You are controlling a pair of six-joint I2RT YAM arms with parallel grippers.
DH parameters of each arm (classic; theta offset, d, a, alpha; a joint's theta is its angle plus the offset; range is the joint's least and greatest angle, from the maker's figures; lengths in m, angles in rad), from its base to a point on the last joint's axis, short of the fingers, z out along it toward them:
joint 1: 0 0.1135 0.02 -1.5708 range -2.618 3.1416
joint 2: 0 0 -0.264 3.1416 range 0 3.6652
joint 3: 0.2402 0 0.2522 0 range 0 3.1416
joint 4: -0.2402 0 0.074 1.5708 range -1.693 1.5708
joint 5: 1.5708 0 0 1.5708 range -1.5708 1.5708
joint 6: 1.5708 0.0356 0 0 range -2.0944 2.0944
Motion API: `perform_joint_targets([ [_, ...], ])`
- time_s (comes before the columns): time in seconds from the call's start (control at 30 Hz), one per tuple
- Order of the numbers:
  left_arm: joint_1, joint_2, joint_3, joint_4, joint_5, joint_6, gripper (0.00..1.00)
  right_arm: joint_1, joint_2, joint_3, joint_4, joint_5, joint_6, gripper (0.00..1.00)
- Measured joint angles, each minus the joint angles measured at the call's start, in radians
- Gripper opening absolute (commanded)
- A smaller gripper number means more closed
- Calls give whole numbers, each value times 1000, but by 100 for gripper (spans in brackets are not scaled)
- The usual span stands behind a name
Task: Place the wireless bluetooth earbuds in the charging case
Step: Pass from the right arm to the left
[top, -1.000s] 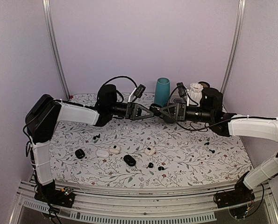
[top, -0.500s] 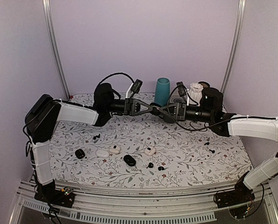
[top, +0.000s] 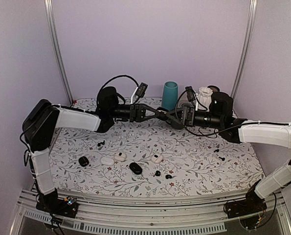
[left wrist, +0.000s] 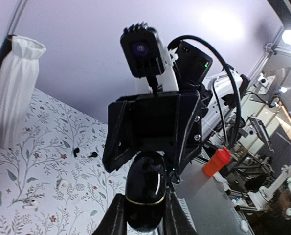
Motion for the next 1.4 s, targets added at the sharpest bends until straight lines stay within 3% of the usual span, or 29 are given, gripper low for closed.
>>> perform_joint_targets([
  [0.27, -70, -217, -10, -345, -343, 520, 0, -11, 0, 10, -55, 47, 129, 62],
  [0.6, -228, -258, -53, -438, -947, 1022, 0, -17, -23, 18, -79, 104, 375, 60],
  [0.77, -257, -258, -135, -354, -1152, 1196, 0, -36, -73, 10, -76, 130, 468, 59],
  [1.0, -365, -239, -224, -97, -1383, 1543, 0, -50, -32, 40, -78, 105, 544, 57],
  [1.4, -467, 45, -245, 476, -1582, 2116, 0, -50, 14, 66, -79, 63, 578, 57],
])
